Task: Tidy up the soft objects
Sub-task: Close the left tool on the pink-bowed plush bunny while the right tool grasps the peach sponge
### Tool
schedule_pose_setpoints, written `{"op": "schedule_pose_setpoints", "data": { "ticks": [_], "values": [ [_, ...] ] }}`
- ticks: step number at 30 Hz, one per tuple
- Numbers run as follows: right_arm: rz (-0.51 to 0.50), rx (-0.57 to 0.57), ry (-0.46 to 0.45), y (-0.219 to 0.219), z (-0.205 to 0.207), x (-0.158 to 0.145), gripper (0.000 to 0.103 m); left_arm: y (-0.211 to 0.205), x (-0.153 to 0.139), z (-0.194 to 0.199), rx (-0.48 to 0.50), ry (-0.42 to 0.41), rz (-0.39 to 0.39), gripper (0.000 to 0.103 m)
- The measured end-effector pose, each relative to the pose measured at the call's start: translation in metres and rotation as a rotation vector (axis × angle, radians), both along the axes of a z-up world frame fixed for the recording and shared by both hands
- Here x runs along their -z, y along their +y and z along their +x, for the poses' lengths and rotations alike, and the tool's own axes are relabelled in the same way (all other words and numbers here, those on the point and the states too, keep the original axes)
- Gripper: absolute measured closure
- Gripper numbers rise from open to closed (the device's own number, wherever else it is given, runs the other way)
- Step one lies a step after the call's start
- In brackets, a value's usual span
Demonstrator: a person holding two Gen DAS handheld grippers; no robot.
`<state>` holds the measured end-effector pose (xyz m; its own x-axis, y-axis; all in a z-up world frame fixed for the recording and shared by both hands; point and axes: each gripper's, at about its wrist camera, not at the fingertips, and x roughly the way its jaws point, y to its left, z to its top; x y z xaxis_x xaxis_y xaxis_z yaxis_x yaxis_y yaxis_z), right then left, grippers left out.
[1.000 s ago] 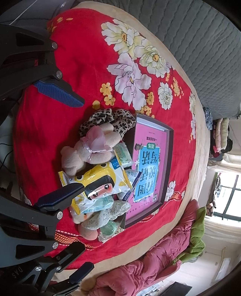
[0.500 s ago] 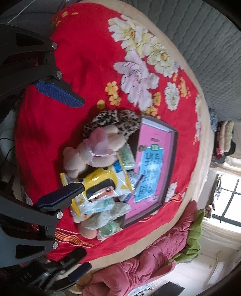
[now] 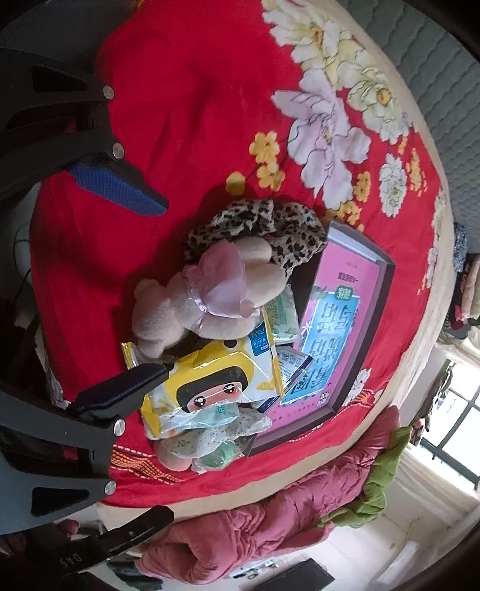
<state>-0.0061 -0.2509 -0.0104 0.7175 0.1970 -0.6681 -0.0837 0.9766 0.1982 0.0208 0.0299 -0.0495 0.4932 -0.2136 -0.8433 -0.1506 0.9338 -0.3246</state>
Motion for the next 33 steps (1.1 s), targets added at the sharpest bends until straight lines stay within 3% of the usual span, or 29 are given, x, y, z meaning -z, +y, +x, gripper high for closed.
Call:
{"op": "schedule_pose_setpoints", "data": {
  "ticks": [9, 21, 33],
  "values": [
    [0.021, 0.06, 0.071, -0.018, 0.01, 0.016, 0.023, 0.009, 0.014, 0.017, -0.036, 0.022, -0.1, 0.044],
    [0.022, 0.036, 0.132, -0.014, 0.019, 0.033, 0.023, 0.005, 0.026, 0.029, -0.035, 0.028, -0.138, 0.045],
    [0.039, 0.029, 0.185, -0.015, 0.043, 0.054, 0.026, 0.013, 0.036, 0.029, -0.028, -0.001, -0.218, 0.057]
  ]
}}
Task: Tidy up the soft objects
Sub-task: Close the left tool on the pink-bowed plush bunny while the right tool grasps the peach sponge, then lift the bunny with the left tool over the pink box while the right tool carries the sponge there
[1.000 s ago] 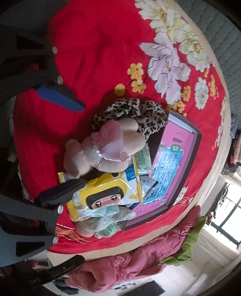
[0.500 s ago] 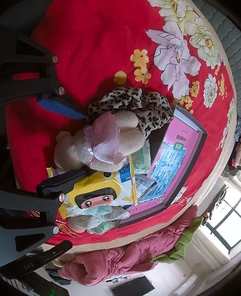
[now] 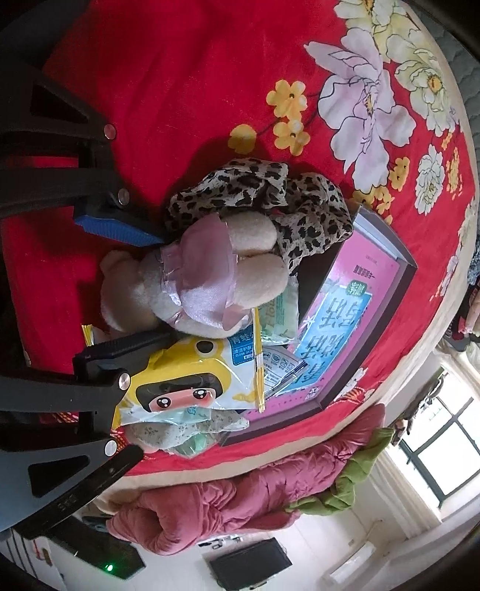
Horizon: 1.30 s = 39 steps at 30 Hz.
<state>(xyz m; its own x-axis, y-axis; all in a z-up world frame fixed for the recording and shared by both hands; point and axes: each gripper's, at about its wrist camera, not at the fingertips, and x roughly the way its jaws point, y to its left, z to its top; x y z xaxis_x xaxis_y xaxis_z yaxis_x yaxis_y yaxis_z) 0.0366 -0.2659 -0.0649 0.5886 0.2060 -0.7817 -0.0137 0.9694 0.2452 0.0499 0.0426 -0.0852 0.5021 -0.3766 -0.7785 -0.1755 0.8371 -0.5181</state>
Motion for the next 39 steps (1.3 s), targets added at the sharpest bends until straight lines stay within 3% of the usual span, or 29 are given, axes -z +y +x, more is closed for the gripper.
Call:
{"op": "schedule_pose_setpoints", "data": {
  "ticks": [4, 8, 12, 21, 39],
  "values": [
    [-0.011, 0.003, 0.015, 0.0, 0.007, 0.008, 0.043, 0.002, 0.0, -0.001, 0.006, -0.011, -0.007, 0.058],
    [-0.007, -0.033, 0.022, 0.006, 0.009, 0.013, 0.05, 0.004, 0.001, -0.002, -0.001, -0.008, -0.019, 0.059],
    [-0.02, -0.085, 0.006, 0.016, 0.01, 0.013, 0.065, 0.007, 0.003, -0.002, -0.013, -0.003, -0.033, 0.059],
    [0.0, -0.071, -0.046, 0.007, 0.005, 0.003, 0.067, 0.008, 0.006, -0.002, 0.0, -0.003, -0.04, 0.065],
    [-0.045, -0.128, -0.182, 0.016, -0.014, -0.028, 0.067, 0.019, -0.034, -0.024, 0.014, -0.075, -0.037, 0.067]
  ]
}}
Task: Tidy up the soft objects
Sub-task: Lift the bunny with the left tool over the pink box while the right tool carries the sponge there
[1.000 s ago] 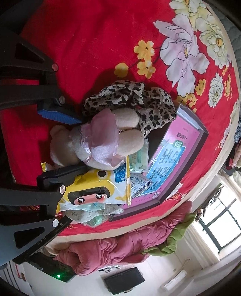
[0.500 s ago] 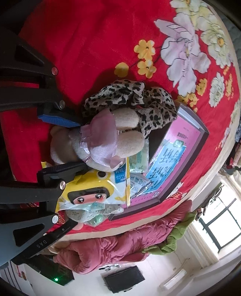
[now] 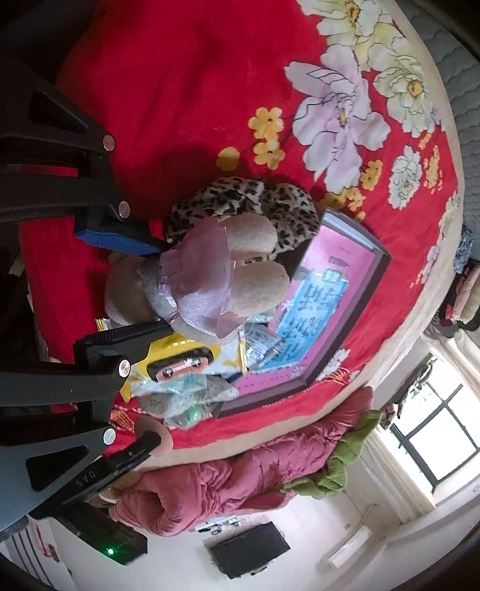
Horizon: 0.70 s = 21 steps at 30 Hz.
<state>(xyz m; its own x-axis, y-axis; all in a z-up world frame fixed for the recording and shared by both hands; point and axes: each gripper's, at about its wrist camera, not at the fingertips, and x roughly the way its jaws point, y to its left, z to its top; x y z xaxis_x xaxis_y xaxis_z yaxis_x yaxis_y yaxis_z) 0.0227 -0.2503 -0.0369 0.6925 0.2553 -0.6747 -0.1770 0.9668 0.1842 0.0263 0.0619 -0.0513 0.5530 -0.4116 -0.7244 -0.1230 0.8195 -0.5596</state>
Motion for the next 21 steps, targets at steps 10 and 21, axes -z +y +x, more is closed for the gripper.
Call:
{"op": "schedule_pose_setpoints", "data": {
  "ticks": [10, 21],
  "values": [
    [-0.005, -0.034, -0.056, 0.004, -0.004, -0.01, 0.067, 0.001, -0.031, -0.006, 0.004, -0.087, 0.041, 0.067],
    [0.018, -0.051, -0.13, 0.004, -0.004, -0.023, 0.067, -0.003, -0.035, 0.001, 0.003, -0.093, 0.082, 0.067]
  ]
}}
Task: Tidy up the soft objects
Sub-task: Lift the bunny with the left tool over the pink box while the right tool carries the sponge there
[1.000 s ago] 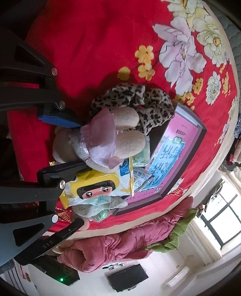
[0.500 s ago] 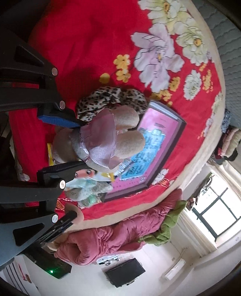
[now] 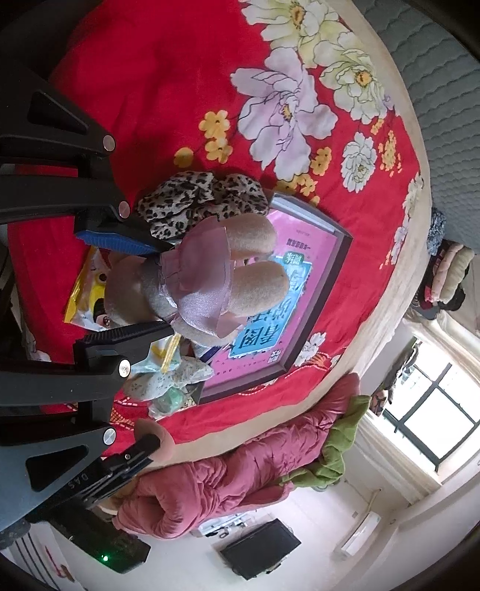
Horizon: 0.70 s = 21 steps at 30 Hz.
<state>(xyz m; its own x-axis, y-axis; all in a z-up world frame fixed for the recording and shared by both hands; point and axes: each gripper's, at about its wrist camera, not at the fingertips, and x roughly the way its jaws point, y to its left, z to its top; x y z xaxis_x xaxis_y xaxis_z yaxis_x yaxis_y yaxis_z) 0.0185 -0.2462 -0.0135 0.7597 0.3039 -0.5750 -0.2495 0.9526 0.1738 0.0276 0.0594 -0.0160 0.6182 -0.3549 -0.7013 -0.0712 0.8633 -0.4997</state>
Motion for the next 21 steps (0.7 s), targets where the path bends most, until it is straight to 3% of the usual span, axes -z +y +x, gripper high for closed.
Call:
{"op": "schedule_pose_setpoints", "data": {
  "ticks": [13, 18, 21],
  "values": [
    [-0.005, 0.004, -0.064, -0.003, 0.013, -0.011, 0.067, 0.005, -0.012, 0.037, -0.036, -0.068, 0.02, 0.067],
    [-0.033, 0.024, -0.054, -0.003, 0.021, -0.009, 0.067, 0.006, -0.01, 0.067, -0.03, -0.016, 0.08, 0.067],
    [-0.061, 0.023, -0.042, 0.002, 0.025, -0.006, 0.067, 0.012, -0.01, 0.082, -0.042, -0.028, 0.061, 0.067]
  ]
}}
